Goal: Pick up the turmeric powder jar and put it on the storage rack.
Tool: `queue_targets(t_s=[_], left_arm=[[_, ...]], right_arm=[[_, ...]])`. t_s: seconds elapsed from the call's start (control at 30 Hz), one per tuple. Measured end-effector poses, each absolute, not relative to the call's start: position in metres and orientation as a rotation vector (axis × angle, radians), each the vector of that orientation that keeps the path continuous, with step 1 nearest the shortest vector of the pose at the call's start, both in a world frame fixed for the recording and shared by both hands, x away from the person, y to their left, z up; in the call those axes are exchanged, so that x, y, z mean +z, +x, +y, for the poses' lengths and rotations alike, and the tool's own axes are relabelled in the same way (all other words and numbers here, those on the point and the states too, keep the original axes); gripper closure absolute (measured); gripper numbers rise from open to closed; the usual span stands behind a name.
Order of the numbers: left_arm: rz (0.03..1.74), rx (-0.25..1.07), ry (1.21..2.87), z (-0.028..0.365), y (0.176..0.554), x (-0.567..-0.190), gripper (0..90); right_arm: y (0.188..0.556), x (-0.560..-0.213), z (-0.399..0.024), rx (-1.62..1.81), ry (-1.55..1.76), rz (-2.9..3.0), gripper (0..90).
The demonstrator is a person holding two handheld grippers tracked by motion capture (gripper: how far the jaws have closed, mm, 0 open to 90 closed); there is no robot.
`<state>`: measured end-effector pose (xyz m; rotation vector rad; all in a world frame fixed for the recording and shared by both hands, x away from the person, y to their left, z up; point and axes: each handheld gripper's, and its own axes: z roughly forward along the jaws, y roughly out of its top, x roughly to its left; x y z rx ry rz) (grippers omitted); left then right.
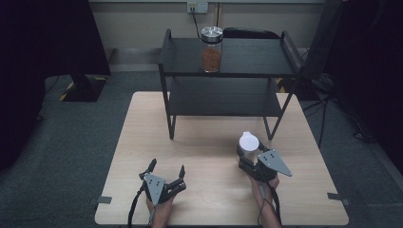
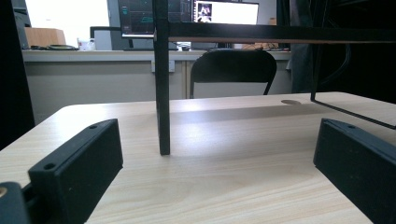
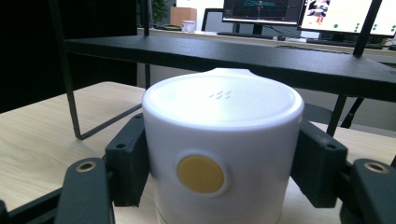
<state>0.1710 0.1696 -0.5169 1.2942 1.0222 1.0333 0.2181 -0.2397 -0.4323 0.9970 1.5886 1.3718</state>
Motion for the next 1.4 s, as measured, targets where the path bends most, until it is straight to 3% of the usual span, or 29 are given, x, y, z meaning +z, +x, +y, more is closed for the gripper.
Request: queue_targets(t_s=[1.4], left_arm=[[1.032, 1.037, 1.293, 0.168, 0.171, -0.516, 0.7]], right_arm=[[0.241, -0.328, -0.295, 1.591, 0.767, 1.731, 30.1]])
